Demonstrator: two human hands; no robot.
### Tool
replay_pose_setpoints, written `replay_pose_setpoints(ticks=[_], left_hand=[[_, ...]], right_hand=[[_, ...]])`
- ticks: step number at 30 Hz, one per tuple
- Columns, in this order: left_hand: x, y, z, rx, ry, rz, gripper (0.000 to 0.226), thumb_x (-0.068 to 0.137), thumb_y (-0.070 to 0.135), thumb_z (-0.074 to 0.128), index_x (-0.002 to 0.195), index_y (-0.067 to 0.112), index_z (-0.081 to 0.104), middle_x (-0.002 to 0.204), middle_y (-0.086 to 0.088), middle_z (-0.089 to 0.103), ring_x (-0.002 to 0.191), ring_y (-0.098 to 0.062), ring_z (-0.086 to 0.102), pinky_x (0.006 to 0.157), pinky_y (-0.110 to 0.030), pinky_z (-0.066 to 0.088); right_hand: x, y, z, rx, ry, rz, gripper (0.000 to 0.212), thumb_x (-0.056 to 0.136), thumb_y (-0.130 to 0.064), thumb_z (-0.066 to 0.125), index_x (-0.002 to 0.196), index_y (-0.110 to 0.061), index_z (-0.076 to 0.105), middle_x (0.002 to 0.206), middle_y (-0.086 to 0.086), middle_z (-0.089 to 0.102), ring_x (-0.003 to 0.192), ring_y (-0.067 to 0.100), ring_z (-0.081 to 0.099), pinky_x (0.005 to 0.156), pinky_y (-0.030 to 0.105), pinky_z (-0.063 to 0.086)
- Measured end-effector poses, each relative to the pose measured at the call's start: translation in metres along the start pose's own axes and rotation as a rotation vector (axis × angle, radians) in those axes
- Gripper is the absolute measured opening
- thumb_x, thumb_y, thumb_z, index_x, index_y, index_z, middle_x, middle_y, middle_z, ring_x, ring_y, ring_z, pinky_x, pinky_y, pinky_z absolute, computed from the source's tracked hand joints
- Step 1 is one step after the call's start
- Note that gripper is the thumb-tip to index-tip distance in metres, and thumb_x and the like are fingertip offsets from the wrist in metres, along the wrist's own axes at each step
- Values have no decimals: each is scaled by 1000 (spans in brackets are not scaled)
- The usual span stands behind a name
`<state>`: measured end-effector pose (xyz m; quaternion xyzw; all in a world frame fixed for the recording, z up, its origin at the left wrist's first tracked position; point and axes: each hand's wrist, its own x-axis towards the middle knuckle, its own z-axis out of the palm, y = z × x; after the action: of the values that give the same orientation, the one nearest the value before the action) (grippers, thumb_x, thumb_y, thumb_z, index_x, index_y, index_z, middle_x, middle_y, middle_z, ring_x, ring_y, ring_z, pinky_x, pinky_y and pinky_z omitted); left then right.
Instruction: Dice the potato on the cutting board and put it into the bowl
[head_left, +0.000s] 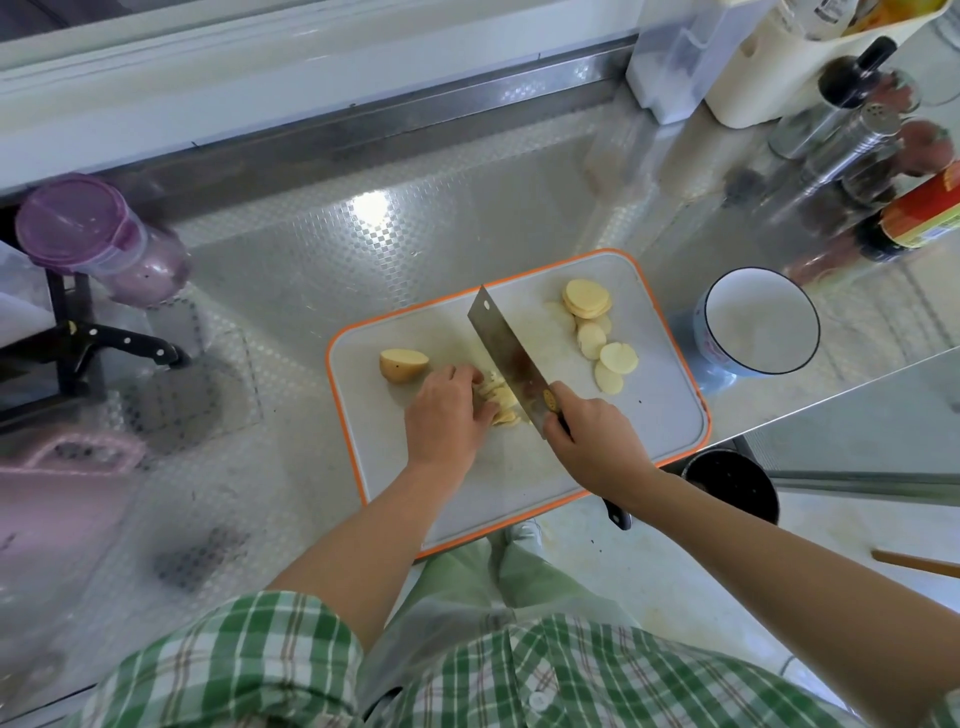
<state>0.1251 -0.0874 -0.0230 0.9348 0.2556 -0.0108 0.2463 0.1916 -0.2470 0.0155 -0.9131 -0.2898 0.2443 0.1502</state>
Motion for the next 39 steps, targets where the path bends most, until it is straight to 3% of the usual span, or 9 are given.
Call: replay_pose_setpoints(ticks=[4, 14, 20, 27, 33, 39], left_hand=[[0, 1, 2, 2, -34, 24, 32, 81, 37, 72, 108, 22, 66, 101, 2, 60, 97, -20, 56, 72, -35, 51], [0, 1, 2, 3, -34, 21, 29, 81, 36, 72, 103, 18, 67, 97, -1, 58, 96, -21, 55, 72, -33, 48], [1, 1, 2, -5, -22, 24, 25, 80, 34, 73, 100, 18, 68, 94, -1, 59, 92, -21, 55, 70, -33, 50], [1, 4, 2, 28, -44, 22, 28, 81, 37, 71, 101, 18, 66, 97, -1, 59, 95, -21, 56, 73, -34, 48], [0, 4, 0, 26, -51, 18, 29, 81, 40, 71, 101, 19, 66, 97, 1, 59, 95, -19, 55, 73, -32, 47], [-3, 6, -2, 44, -83, 55, 56, 69, 59, 73, 106, 19, 61, 100, 0, 54, 96, -20, 53, 68, -35, 48]], right_hand=[[3, 0, 4, -9, -1, -16, 13, 98, -24, 38, 92, -14, 42, 58, 7, 44, 56, 31, 49, 50, 32, 31], [10, -3, 2, 57, -2, -12, 15, 96, -22, 41, 86, -12, 41, 56, 6, 42, 54, 31, 45, 50, 34, 31], [7, 4, -12, 201, 33, 79, 19, 93, -22, 41, 76, -17, 33, 58, 14, 53, 55, 34, 52, 54, 46, 44], [2, -2, -4, 65, -15, -22, 15, 96, -20, 41, 83, -16, 34, 53, 3, 36, 48, 22, 33, 46, 33, 22], [6, 5, -2, -33, 6, -24, 13, 96, -22, 41, 86, -15, 37, 53, 5, 38, 51, 32, 43, 47, 32, 27], [4, 12, 3, -97, 10, -25, 13, 97, -22, 41, 89, -11, 41, 53, 5, 38, 52, 34, 44, 46, 31, 24]])
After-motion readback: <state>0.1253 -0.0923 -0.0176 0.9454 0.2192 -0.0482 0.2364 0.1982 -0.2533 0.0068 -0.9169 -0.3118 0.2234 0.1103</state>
